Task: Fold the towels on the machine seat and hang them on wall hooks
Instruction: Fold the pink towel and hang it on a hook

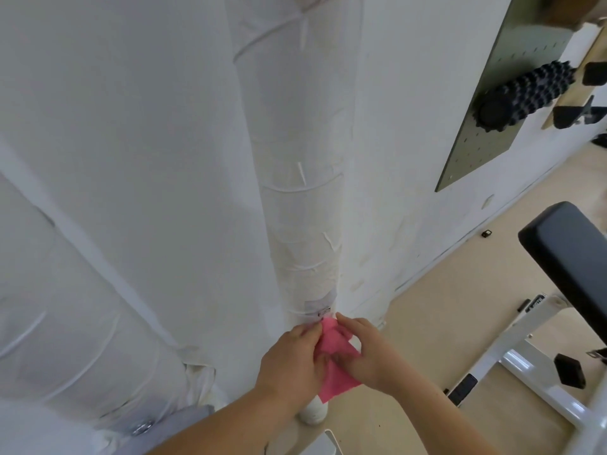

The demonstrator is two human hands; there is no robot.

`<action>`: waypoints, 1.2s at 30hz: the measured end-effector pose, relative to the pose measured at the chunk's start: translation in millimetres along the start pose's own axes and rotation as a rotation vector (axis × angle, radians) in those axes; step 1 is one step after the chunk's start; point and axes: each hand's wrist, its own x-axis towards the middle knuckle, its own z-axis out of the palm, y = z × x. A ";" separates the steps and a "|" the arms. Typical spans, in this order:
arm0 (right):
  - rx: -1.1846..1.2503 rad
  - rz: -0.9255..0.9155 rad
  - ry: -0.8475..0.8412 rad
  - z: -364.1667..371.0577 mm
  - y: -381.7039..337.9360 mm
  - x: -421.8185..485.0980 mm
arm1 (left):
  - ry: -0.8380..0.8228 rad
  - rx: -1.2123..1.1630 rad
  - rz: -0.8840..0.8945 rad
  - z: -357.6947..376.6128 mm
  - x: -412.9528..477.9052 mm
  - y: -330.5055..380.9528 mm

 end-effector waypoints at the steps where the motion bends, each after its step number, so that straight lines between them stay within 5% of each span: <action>1: -0.002 0.015 0.027 -2.1 -2.1 -1.4 | 0.021 0.005 0.010 -3.1 -0.7 -0.1; 16: -0.369 -0.347 0.315 -4.2 -3.7 -13.0 | 0.175 0.144 0.199 0.2 3.5 -5.3; 28: -0.272 -0.171 0.213 19.3 -1.6 17.2 | 0.046 0.176 0.071 15.7 9.8 -1.5; 32: -0.245 -0.125 0.217 20.9 -0.8 16.5 | 0.031 0.003 -0.020 15.4 3.7 0.5; 36: -0.250 -0.077 0.170 20.9 -5.6 11.0 | -0.122 0.065 0.018 10.7 -2.3 -3.5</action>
